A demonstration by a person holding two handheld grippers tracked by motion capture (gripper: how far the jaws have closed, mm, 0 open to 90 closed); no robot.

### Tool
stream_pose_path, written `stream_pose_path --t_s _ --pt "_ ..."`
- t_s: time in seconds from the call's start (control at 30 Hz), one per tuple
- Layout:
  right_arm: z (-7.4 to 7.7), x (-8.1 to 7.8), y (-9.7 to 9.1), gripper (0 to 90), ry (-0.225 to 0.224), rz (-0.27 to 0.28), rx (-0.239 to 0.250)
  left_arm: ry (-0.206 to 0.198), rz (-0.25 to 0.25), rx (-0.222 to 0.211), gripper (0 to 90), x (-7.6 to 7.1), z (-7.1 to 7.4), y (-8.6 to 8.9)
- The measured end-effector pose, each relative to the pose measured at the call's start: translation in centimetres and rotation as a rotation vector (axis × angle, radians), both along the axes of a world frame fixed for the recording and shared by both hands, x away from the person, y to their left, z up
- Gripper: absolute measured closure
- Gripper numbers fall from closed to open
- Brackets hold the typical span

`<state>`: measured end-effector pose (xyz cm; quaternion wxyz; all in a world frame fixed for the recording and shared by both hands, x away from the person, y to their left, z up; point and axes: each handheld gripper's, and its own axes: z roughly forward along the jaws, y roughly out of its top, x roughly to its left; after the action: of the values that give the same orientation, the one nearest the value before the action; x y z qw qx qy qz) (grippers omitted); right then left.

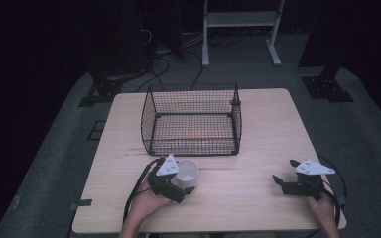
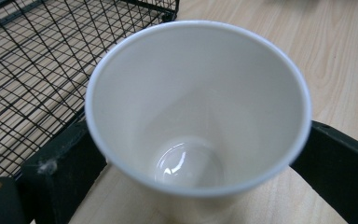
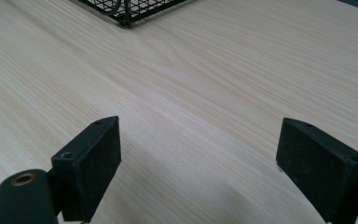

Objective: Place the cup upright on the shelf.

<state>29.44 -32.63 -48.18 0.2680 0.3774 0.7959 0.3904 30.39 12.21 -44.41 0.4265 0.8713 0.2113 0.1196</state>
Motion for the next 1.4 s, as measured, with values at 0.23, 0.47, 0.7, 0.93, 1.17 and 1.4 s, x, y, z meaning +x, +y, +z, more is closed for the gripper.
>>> stream_pose_path --t_s 0.23,0.47,0.7,0.93,1.17,1.4 --pt "0.0 0.0 0.0 13.1 -0.001 0.001 0.000 0.021 -0.005 0.023 15.2 0.5 -0.1 -0.2" --pt "0.0 0.0 0.0 13.1 -0.001 0.000 0.004 0.024 -0.010 0.043 20.9 0.5 0.4 -0.3" --pt "0.0 0.0 -0.1 13.1 -0.003 -0.002 0.009 0.022 -0.024 0.041 20.9 0.9 1.5 -0.4" --pt "0.0 0.0 -0.1 13.1 -0.004 -0.004 0.011 0.017 -0.048 0.017 21.0 1.1 3.0 -0.5" --pt "0.0 0.0 -0.2 13.1 -0.003 -0.005 0.013 -0.002 -0.050 0.010 21.0 1.2 4.5 -0.4" --pt "0.0 0.0 -0.2 13.1 -0.002 -0.009 0.022 -0.018 -0.065 0.004 20.9 1.4 6.0 -0.7"
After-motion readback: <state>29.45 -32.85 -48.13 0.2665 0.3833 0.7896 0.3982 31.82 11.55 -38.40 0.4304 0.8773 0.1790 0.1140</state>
